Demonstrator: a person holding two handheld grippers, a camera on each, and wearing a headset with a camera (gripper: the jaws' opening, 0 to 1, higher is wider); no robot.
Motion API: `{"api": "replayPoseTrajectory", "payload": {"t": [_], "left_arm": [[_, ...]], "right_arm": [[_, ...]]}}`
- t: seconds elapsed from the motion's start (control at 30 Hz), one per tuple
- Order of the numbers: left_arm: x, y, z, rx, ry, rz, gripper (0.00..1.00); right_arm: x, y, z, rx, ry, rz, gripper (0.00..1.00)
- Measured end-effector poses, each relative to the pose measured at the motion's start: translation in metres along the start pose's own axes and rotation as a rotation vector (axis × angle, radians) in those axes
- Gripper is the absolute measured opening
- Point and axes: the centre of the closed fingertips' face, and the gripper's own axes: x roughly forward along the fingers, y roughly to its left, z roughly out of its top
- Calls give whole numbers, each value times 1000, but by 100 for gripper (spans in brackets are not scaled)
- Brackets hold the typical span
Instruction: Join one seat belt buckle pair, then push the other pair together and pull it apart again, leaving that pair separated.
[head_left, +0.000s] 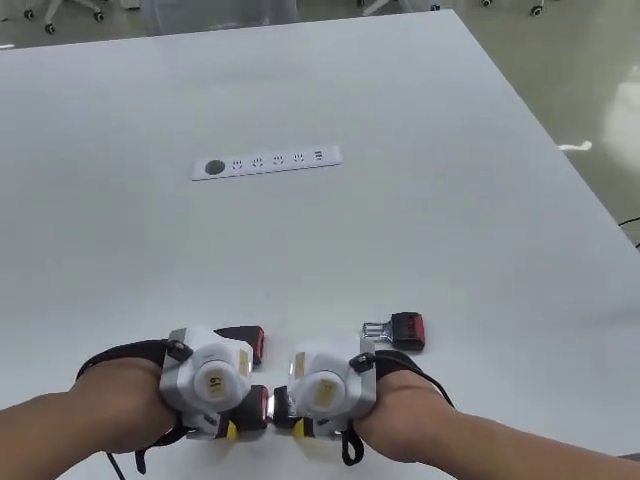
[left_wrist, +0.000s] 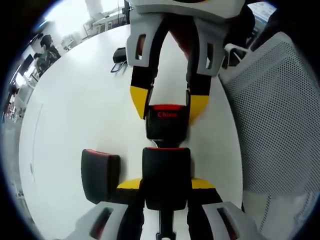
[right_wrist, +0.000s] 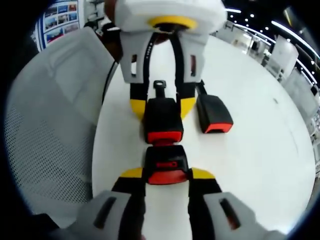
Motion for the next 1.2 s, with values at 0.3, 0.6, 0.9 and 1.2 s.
{"api": "replayPoseTrajectory", "payload": {"t": [0.3,0.6,0.9,1.2], "left_arm": [[2,0,0,-3,28,1,34],[3,-1,0,1,43,10,34],[3,-1,1,1,54,14,35],[2,1,0,-58,38,28,37]], "right_arm": [[1,0,0,1,5,15,31],[2,-1,-1,-22,16,23,32],[3,-2,-1,-31,15,26,32],[4,-4,1,-37,5,2,35]]}}
